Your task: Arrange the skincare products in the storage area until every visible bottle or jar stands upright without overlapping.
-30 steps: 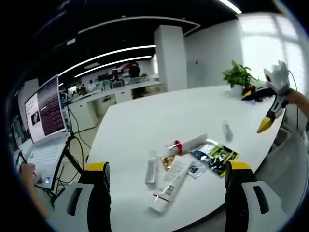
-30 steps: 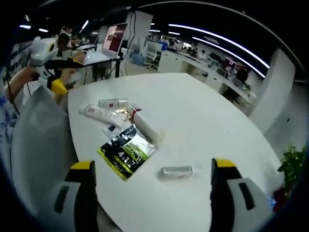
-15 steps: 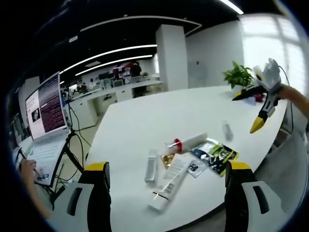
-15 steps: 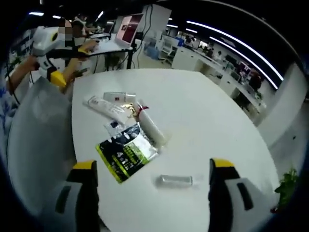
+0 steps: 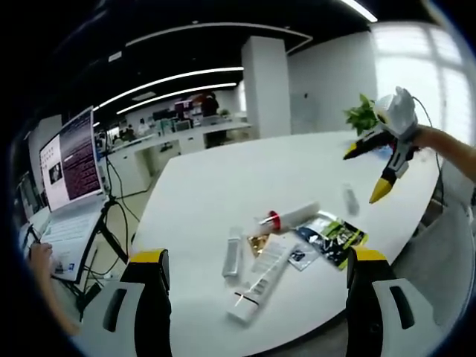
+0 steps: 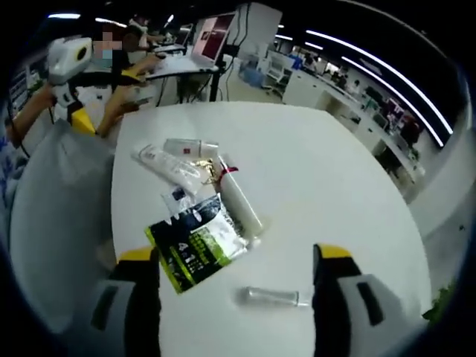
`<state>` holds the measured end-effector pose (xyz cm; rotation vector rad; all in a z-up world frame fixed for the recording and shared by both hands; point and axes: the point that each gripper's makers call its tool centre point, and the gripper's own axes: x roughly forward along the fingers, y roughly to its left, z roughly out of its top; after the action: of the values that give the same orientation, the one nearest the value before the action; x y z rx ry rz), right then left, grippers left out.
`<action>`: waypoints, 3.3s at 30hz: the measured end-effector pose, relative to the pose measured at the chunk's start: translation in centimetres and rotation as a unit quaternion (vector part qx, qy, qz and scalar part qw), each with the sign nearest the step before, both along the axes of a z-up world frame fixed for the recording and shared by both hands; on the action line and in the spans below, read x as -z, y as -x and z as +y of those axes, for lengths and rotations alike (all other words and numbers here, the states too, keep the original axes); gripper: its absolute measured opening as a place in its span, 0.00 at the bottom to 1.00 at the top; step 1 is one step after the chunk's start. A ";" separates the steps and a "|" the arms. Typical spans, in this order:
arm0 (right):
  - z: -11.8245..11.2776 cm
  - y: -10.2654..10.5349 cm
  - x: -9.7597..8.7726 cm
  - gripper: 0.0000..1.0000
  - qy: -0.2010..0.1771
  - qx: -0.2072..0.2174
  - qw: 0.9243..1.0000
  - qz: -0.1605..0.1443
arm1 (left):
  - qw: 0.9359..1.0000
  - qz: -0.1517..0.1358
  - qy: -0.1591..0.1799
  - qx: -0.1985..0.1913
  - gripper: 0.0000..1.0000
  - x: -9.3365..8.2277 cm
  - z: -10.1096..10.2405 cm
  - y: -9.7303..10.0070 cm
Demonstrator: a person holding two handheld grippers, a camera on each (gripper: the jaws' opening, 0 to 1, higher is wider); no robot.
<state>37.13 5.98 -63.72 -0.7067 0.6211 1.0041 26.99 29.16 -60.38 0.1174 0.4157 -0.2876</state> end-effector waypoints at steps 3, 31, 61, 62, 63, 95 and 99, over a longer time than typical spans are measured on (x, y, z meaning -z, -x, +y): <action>0.4 -0.3 0.4 0.81 0.008 -0.008 1.000 0.010 | 1.000 0.001 0.001 -0.001 0.97 0.1 0.1 0.0; 5.8 -3.5 4.2 0.54 0.049 -0.080 0.993 0.070 | 1.000 0.010 -0.002 -0.015 0.97 0.4 1.4 0.2; 9.1 -6.6 8.7 0.40 0.141 -0.130 0.976 0.107 | 1.000 0.018 0.003 -0.020 0.96 0.7 1.7 0.2; 9.2 -6.6 8.8 0.39 0.142 -0.130 0.975 0.110 | 1.000 0.020 0.002 -0.019 0.96 0.8 1.7 0.2; 9.3 -6.8 9.0 0.39 0.145 -0.130 0.975 0.112 | 1.000 0.020 0.002 -0.020 0.96 0.8 1.7 0.2; 10.2 -7.1 12.0 0.30 0.225 -0.172 0.947 0.149 | 0.999 0.031 0.001 -0.032 0.96 0.9 2.2 0.6; 10.3 -7.1 12.1 0.30 0.234 -0.174 0.944 0.154 | 0.999 0.030 0.001 -0.028 0.96 0.8 2.0 0.4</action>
<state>44.27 16.28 -75.79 -1.1172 1.0540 1.3251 26.58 31.16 -61.22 0.0957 0.4778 -0.2365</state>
